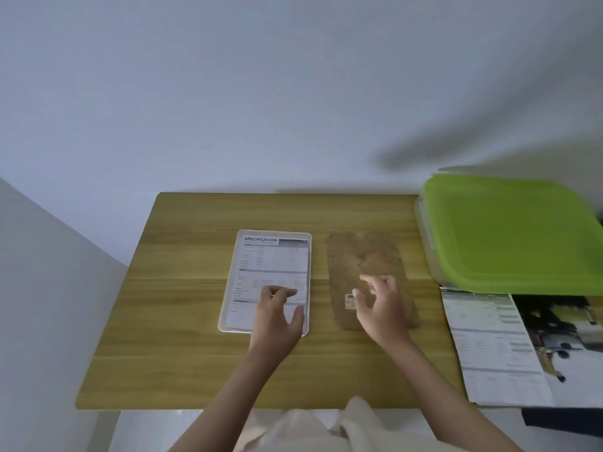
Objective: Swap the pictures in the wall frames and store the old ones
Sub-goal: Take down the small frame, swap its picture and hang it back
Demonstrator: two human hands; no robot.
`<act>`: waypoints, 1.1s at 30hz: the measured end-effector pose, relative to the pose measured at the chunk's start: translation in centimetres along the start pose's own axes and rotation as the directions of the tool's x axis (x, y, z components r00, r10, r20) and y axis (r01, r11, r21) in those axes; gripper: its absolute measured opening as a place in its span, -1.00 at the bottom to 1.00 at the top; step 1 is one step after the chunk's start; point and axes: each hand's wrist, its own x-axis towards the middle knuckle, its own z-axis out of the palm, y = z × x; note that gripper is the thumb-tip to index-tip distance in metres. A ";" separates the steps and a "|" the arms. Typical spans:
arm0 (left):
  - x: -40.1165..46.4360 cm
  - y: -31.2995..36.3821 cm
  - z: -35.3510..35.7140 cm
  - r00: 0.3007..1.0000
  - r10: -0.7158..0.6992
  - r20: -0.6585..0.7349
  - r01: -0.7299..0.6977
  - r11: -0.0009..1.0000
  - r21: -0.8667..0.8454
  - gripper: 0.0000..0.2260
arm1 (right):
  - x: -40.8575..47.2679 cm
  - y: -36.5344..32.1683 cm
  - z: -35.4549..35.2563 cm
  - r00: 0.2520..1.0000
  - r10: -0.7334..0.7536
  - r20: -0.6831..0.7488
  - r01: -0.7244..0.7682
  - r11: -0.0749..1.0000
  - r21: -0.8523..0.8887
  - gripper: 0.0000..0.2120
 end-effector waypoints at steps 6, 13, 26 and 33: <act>-1.0 4.1 5.8 0.985 -0.128 0.115 0.127 0.992 0.011 -0.65 | 1.1 4.3 -4.1 0.988 0.154 0.000 -0.152 0.976 -0.157 -0.62; -0.9 5.8 8.9 0.940 -0.320 0.119 0.320 0.947 0.027 -0.58 | 1.8 6.0 -5.1 0.967 0.171 0.190 -0.134 0.972 -0.192 -0.52; -0.2 5.7 5.9 0.930 -0.351 0.109 0.366 0.911 -0.191 -0.67 | 2.1 6.0 -5.7 0.948 0.242 0.208 -0.269 0.957 0.110 -0.49; -0.5 2.5 0.3 0.970 -0.237 0.061 0.244 0.955 -0.171 -0.63 | -0.3 0.8 -2.1 0.974 0.196 0.113 -0.212 0.965 0.155 -0.48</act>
